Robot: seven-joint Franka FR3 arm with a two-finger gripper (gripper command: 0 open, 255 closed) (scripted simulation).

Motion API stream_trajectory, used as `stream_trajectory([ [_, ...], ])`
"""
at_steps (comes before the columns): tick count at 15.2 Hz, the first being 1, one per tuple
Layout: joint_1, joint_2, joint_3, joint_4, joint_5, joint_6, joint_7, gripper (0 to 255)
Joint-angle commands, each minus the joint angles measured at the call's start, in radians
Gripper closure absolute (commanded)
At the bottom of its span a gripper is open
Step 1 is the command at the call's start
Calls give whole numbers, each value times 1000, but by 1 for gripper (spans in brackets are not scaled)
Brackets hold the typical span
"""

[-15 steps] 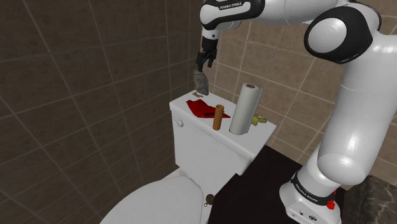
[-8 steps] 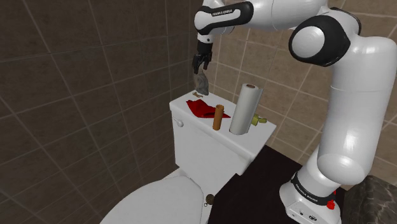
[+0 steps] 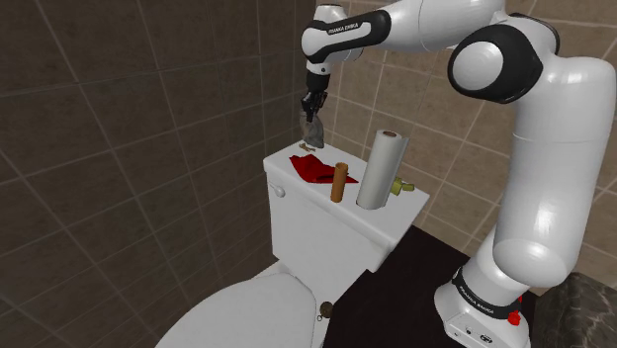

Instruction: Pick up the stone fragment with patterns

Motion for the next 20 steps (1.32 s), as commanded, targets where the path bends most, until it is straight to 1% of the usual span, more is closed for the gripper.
stream_trajectory([
  [1,-1,1,-1,-3,0,0,1,255],
  [6,-5,4,-2,4,1,-3,-4,255],
  [20,-12,0,-3,186,-5,-189,11,255],
])
